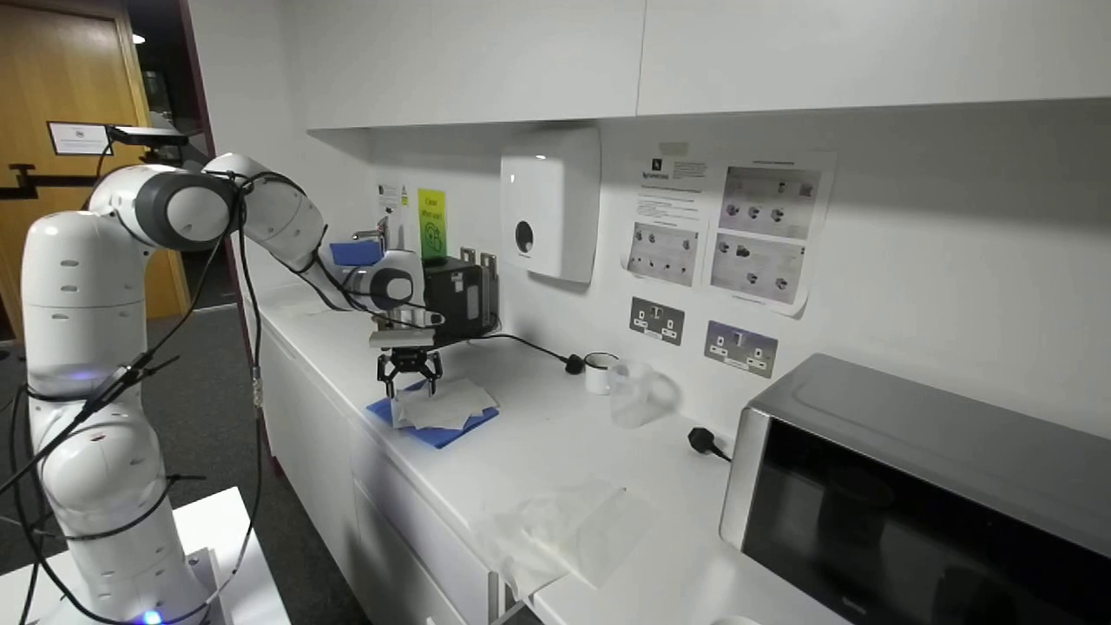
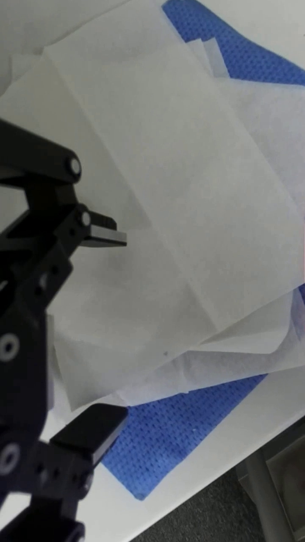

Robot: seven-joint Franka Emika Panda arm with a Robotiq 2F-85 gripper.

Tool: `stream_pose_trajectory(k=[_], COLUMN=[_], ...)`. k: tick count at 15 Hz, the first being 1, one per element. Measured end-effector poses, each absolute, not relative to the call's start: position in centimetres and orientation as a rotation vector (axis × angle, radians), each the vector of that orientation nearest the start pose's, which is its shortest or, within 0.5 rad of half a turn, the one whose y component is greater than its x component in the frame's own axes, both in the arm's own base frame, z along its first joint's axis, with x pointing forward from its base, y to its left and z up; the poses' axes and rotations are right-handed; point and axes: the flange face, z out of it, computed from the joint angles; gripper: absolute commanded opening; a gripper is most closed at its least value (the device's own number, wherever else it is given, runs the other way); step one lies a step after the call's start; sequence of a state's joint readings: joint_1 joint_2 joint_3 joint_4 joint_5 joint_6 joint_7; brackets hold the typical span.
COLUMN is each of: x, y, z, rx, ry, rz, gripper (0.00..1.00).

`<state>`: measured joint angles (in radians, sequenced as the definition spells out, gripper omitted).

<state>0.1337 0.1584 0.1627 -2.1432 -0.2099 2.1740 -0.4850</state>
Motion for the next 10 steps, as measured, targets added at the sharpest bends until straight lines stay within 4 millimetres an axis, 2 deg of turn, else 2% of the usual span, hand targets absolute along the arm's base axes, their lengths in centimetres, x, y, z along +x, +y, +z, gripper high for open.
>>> stream_pose_trajectory(k=[1, 3, 6, 7, 10], x=[52.6, 52.6, 52.9, 53.0, 53.4], y=[15.2, 15.4, 15.7, 15.9, 16.3], z=[31.8, 31.3, 30.7, 30.8, 31.3], rx=[-2.924, -2.916, -2.908, -2.907, -2.906], ry=[-1.433, -1.432, -1.435, -1.437, -1.443], rz=[0.229, 0.242, 0.253, 0.254, 0.240], gripper=[0.75, 0.68, 0.46, 0.36, 0.14])
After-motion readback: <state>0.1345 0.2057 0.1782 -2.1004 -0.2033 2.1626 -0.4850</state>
